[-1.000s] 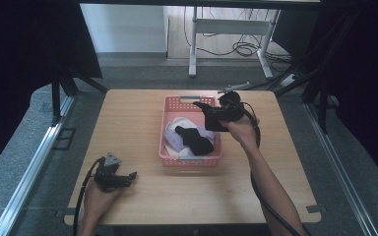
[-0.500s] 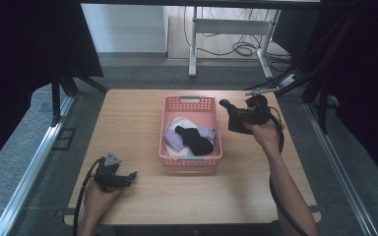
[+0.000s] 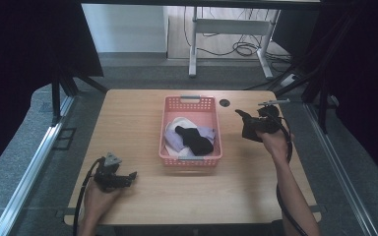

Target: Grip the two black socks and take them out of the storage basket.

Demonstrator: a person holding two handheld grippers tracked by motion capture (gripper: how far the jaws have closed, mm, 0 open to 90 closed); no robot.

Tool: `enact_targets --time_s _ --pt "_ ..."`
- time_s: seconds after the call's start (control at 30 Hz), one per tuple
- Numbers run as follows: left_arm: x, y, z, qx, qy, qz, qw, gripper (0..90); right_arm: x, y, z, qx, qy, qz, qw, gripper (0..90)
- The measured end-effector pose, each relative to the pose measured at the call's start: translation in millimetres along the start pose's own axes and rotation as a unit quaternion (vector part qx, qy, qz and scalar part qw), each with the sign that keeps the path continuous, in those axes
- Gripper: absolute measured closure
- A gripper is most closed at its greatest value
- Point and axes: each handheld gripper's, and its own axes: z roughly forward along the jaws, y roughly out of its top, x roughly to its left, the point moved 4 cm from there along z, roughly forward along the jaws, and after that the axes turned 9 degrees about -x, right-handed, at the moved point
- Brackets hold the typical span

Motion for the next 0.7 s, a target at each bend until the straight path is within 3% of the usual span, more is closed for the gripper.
enact_targets --time_s 0.2,0.4,0.57,0.7 --pt "0.2 0.1 0.1 0.0 0.0 0.001 1.0 13.6 -10.6 -30.8 18.5 0.026 -0.016 0.005 0.9995 73.9" --pt "0.3 0.1 0.1 0.0 0.0 0.002 1.0 13.6 -13.8 -50.6 29.3 0.048 -0.016 0.013 0.9986 69.7" --pt "0.3 0.1 0.0 0.0 0.0 0.002 1.0 13.6 -14.0 -51.5 27.7 0.049 -0.011 0.017 0.9986 60.9" --pt "0.1 0.0 0.0 0.0 0.0 0.0 1.0 13.6 -9.2 -37.4 16.3 0.03 -0.002 0.016 0.9994 53.8"
